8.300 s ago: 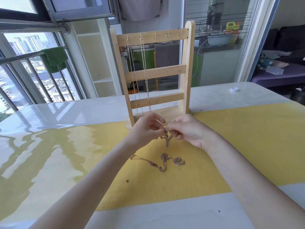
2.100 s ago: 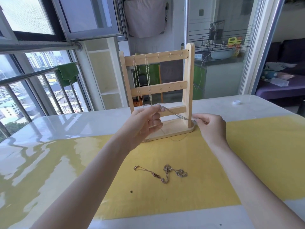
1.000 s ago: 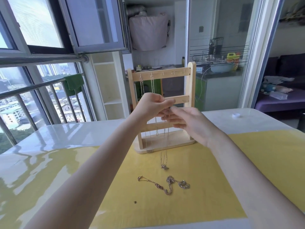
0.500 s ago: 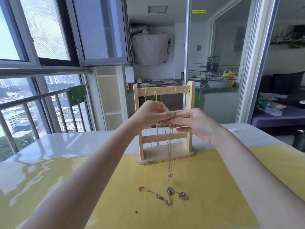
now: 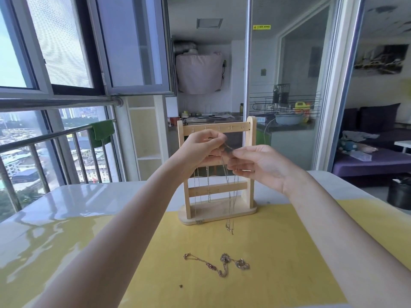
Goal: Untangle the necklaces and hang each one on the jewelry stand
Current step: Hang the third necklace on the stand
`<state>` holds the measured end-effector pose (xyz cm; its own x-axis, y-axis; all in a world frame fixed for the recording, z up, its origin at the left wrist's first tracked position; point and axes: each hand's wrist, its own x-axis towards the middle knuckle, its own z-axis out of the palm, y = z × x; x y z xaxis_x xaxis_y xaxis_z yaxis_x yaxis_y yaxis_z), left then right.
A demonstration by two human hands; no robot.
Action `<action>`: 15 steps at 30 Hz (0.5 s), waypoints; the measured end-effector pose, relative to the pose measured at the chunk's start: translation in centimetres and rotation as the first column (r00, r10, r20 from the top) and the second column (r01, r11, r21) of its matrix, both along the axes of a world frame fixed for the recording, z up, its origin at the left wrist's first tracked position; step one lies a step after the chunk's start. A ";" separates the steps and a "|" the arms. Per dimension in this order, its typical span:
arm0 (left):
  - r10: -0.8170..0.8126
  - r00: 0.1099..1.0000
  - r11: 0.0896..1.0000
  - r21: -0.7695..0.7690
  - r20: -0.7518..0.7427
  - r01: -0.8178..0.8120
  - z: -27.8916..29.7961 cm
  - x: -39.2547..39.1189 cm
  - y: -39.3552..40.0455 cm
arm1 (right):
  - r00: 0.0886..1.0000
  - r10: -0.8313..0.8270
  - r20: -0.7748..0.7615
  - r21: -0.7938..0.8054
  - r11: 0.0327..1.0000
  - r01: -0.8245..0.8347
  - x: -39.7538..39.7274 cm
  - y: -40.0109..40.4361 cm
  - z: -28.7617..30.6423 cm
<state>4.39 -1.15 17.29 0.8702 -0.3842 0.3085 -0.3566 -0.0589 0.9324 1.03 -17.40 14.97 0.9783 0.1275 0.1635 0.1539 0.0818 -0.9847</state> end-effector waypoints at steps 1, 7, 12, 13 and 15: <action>-0.024 0.999 0.999 -0.030 -0.046 0.022 0.0 -0.1 0.1 | 1.000 0.006 -0.011 0.021 1.000 -0.006 0.0 0.1 0.0; -0.028 0.994 0.998 0.047 -0.103 0.033 -0.2 -0.4 0.3 | 0.998 -0.067 0.019 -0.067 0.995 0.068 0.2 0.8 0.2; -0.046 0.987 0.999 0.002 -0.156 0.047 -0.3 -0.2 0.7 | 0.979 -0.194 0.060 -0.115 0.973 0.200 0.8 0.8 0.1; -0.039 0.988 0.999 -0.007 -0.148 0.038 -0.4 -0.2 0.7 | 0.977 -0.204 0.059 -0.114 0.971 0.210 0.9 0.8 0.1; -0.011 0.993 1.000 -0.011 -0.121 0.010 -0.5 -0.1 0.8 | 0.975 -0.213 0.058 -0.086 0.972 0.217 0.9 0.8 0.1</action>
<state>4.31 -0.33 16.75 0.8973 -0.3909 0.2053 -0.2415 -0.0454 0.9693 1.94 -16.64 15.05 0.9756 -0.0682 0.2089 0.2059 -0.0482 -0.9774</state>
